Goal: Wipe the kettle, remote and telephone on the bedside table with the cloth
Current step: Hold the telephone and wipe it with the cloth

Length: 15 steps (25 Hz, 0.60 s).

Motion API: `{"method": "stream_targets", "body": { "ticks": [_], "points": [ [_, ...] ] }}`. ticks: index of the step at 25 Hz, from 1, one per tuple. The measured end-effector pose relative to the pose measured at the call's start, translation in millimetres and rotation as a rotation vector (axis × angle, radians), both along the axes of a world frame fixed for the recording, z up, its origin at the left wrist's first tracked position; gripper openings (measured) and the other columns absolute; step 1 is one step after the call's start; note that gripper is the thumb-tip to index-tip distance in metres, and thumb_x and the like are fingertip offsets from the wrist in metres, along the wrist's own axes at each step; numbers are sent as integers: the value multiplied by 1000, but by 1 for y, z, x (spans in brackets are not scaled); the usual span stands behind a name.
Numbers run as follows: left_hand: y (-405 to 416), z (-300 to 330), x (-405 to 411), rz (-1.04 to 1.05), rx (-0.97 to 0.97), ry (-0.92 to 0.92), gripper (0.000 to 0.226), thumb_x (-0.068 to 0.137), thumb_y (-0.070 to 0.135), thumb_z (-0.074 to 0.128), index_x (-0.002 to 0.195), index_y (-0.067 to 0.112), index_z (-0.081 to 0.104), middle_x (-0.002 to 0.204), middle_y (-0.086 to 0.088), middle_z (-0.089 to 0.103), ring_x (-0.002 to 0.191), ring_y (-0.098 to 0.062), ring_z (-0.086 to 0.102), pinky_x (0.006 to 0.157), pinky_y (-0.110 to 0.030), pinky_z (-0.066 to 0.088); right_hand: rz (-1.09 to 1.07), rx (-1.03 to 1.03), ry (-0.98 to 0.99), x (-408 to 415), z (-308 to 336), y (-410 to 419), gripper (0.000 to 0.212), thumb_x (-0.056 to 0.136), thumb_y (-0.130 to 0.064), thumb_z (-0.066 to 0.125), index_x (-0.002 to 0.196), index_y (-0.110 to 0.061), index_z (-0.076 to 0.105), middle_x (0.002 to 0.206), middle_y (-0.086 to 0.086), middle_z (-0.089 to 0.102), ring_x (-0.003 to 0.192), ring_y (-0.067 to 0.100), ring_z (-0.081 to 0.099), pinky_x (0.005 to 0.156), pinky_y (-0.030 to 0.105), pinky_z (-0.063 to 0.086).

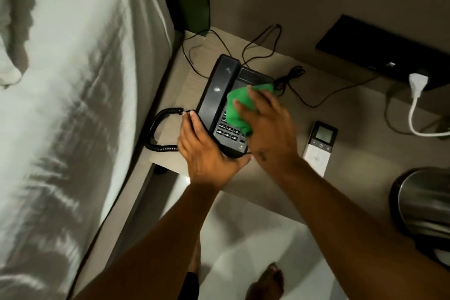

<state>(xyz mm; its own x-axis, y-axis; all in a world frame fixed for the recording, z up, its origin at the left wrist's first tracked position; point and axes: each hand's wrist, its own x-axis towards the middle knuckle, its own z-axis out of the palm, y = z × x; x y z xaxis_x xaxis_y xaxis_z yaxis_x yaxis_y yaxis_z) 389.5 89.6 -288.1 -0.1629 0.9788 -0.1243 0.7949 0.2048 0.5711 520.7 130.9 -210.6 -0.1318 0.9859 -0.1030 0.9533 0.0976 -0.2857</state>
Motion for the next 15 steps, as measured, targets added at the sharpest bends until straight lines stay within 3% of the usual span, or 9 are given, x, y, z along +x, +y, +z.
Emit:
{"method": "stream_targets", "body": {
  "ticks": [2, 5, 8, 11, 15],
  "points": [
    [0, -5, -2, 12, 15, -40, 145, 56, 90, 62, 160, 5, 7, 164, -21, 20, 150, -40, 25, 120, -55, 19, 21, -9, 2, -4, -12, -16, 70, 71, -13, 77, 133, -24, 49, 151, 12, 36, 139, 39, 27, 111, 58, 27],
    [-1, -8, -2, 21, 36, -57, 128, 66, 78, 59, 159, 5, 12, 160, -22, 28, 147, -39, 28, 119, -53, 21, 43, -86, -127, -15, -24, -34, 73, 75, -31, 72, 140, -29, 38, 155, 12, 26, 142, 39, 19, 111, 55, 23],
    [-3, -8, -1, 26, 56, -41, 127, 68, 92, 38, 157, 2, 20, 155, -24, 35, 144, -39, 33, 117, -53, 26, -71, -41, -167, -22, -28, -5, 66, 81, -16, 52, 142, -33, 30, 158, 10, 18, 143, 37, 12, 110, 55, 25],
    [-1, -10, -3, 24, 32, 6, 135, 63, 97, 41, 156, 1, 20, 154, -24, 37, 141, -39, 37, 114, -53, 30, -194, -21, -128, -22, -25, 21, 74, 79, -6, 57, 142, -33, 29, 158, 11, 17, 143, 37, 9, 111, 54, 22],
    [2, -14, 0, 46, 28, 94, 102, 84, 68, 51, 152, -4, 25, 147, -31, 47, 134, -47, 50, 110, -60, 42, -129, -68, -123, -41, -29, -34, 77, 81, -25, 64, 144, -34, 21, 158, 12, 10, 141, 34, -4, 111, 50, 7]
  ]
}}
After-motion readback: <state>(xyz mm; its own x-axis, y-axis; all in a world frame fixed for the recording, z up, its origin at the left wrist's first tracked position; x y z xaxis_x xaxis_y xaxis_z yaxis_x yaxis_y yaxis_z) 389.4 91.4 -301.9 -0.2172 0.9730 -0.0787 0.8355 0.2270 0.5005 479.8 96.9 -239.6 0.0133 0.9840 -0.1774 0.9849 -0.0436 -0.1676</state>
